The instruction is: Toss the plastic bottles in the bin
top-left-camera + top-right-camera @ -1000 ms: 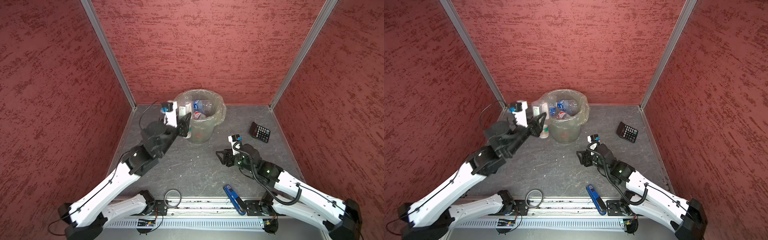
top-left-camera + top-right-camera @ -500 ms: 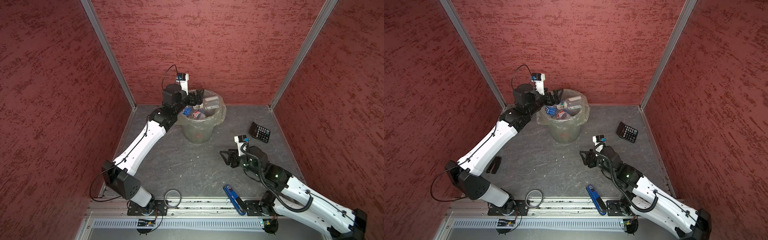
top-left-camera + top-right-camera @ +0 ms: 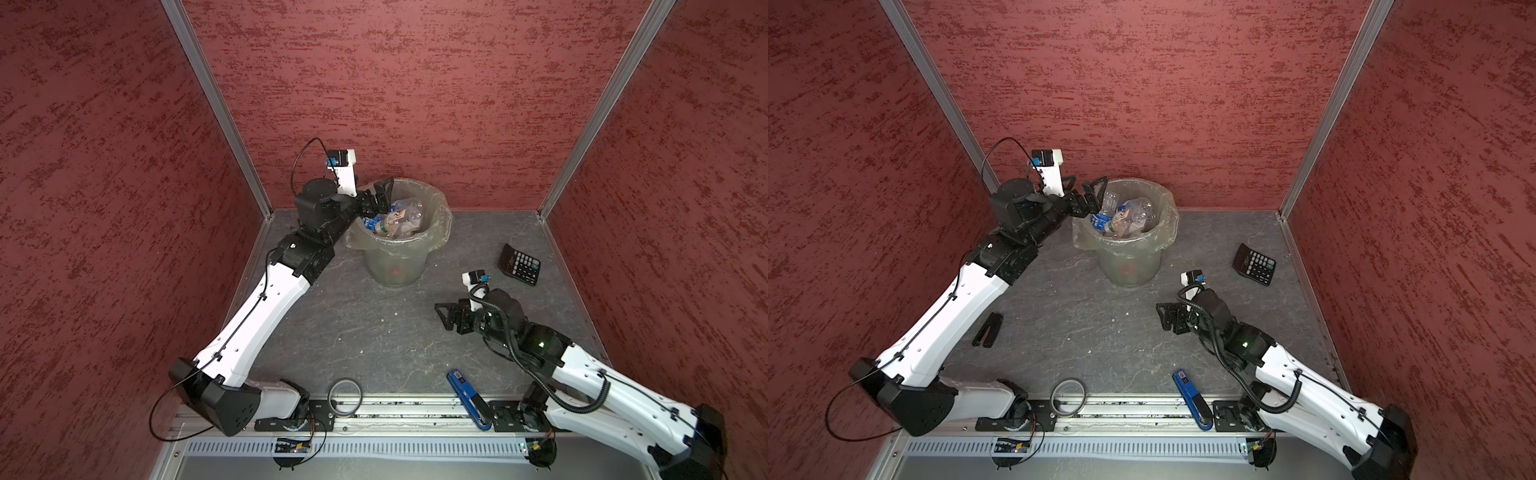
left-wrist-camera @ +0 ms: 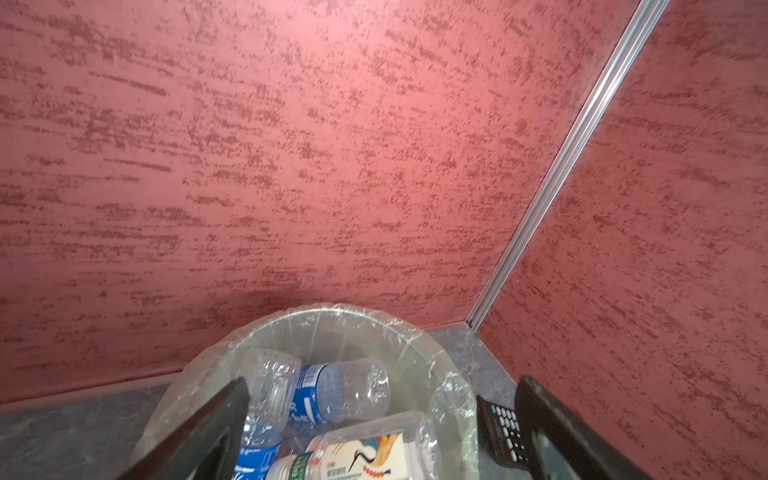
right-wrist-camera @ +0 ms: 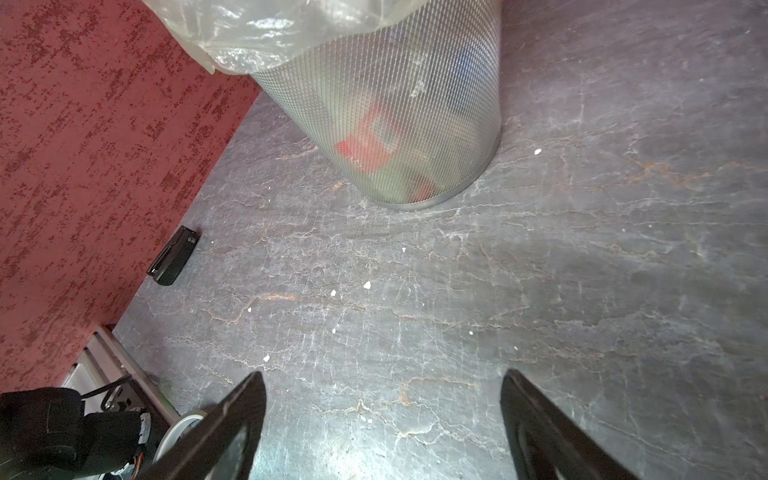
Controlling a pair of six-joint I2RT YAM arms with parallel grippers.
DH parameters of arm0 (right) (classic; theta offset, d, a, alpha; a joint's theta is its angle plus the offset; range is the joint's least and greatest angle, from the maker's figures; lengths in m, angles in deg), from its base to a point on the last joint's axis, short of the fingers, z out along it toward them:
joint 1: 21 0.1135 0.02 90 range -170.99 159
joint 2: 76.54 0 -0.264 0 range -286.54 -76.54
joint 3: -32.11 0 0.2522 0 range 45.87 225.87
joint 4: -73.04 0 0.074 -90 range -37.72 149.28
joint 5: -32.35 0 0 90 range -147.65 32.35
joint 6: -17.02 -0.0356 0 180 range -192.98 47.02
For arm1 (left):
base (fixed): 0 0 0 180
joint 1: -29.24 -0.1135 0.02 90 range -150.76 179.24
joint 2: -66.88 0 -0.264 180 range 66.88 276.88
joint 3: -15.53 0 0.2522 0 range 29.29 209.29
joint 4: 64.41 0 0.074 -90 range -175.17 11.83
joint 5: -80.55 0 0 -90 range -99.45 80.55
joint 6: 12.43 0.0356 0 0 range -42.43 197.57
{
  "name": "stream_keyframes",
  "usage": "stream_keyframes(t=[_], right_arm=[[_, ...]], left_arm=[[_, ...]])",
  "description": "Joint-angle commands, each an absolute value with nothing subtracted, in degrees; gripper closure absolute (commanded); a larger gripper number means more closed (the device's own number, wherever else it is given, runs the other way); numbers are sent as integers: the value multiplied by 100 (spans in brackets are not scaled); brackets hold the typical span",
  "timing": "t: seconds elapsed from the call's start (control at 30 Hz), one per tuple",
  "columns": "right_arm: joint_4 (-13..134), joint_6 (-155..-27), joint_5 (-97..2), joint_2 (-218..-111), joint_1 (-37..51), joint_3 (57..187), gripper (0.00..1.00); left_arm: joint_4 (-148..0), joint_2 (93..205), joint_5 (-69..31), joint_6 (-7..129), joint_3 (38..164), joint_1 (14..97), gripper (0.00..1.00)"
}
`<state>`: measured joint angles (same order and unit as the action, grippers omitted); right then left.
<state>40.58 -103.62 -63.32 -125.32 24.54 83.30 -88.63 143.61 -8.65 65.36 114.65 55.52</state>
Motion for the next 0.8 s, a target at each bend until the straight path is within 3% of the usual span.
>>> stream_keyframes(t=[0.0, 0.2, 0.77], right_arm=[[3867, -10198, -6592, -12466, 2314, 8607, 7], [3677, -9991, -6462, -12459, 1834, 8742, 2], [3311, -9640, -6579, -12785, 604, 9283, 1]], left_arm=[[-8887, 14063, -1022, 6327, 11100, 5389, 0], [-8911, 13522, -1193, 6044, 10151, 5082, 0], [-9219, 12224, -1224, 5250, 8464, 3823, 1]])
